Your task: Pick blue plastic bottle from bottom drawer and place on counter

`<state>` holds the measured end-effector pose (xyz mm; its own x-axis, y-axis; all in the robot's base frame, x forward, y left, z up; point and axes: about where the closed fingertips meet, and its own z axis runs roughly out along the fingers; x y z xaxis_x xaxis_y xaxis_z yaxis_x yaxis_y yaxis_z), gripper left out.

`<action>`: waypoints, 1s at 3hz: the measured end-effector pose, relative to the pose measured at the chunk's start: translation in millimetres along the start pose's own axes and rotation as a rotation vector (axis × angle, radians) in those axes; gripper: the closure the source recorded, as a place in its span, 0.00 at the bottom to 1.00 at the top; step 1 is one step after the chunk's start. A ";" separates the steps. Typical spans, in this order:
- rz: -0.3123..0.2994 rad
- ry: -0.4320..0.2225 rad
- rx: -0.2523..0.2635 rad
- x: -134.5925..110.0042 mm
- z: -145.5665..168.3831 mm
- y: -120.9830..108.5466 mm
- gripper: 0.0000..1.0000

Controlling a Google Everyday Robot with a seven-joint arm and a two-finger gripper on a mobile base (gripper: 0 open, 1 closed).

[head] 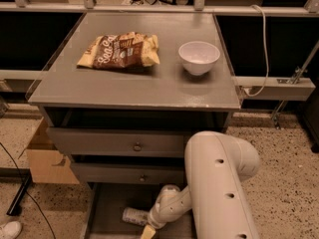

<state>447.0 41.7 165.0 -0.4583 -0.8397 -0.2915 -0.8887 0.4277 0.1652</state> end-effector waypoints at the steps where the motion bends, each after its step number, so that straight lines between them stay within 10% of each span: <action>1: 0.000 0.000 0.000 0.0 0.0 0.0 0.00; 3: -0.027 -0.048 -0.019 -29.7 25.7 -7.3 0.00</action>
Offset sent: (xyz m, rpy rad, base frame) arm 0.0093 0.0343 -0.0091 0.0876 -0.0083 0.0334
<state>466.8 72.2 148.3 -0.4346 -0.8336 -0.3409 -0.9006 0.3982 0.1742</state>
